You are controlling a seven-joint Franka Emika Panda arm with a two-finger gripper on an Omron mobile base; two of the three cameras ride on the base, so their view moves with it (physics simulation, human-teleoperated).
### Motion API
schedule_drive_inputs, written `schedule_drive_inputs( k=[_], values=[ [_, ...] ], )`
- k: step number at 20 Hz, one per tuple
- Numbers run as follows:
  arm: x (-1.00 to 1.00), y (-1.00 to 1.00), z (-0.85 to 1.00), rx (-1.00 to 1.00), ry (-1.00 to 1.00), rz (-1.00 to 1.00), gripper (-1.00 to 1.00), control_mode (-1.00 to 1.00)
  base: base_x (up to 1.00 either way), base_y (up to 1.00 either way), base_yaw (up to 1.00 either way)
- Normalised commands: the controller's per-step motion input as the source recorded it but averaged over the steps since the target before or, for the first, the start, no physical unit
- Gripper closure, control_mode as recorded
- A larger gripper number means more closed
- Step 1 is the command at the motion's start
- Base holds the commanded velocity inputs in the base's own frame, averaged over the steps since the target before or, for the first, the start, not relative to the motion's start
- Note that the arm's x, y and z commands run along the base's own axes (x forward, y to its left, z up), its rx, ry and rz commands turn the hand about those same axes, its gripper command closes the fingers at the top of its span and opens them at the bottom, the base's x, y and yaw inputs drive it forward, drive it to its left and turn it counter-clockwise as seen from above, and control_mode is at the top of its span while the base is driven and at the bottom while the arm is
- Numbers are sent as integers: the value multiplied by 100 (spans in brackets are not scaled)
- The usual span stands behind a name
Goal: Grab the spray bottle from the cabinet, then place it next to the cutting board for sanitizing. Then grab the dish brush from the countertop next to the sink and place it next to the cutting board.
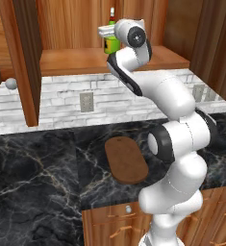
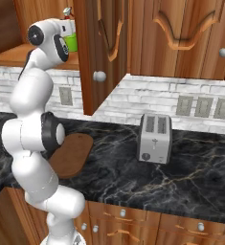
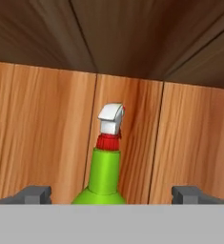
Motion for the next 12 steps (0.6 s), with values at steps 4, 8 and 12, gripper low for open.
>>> schedule_drive_inputs(
  k=[4,8,12],
  values=[
    [39,0,0,0,0,0,-100,-100,0,0,0],
    [44,9,0,0,0,0,-100,-100,0,0,0],
    [36,4,0,7,0,2,-100,-100,0,0,0]
  ],
)
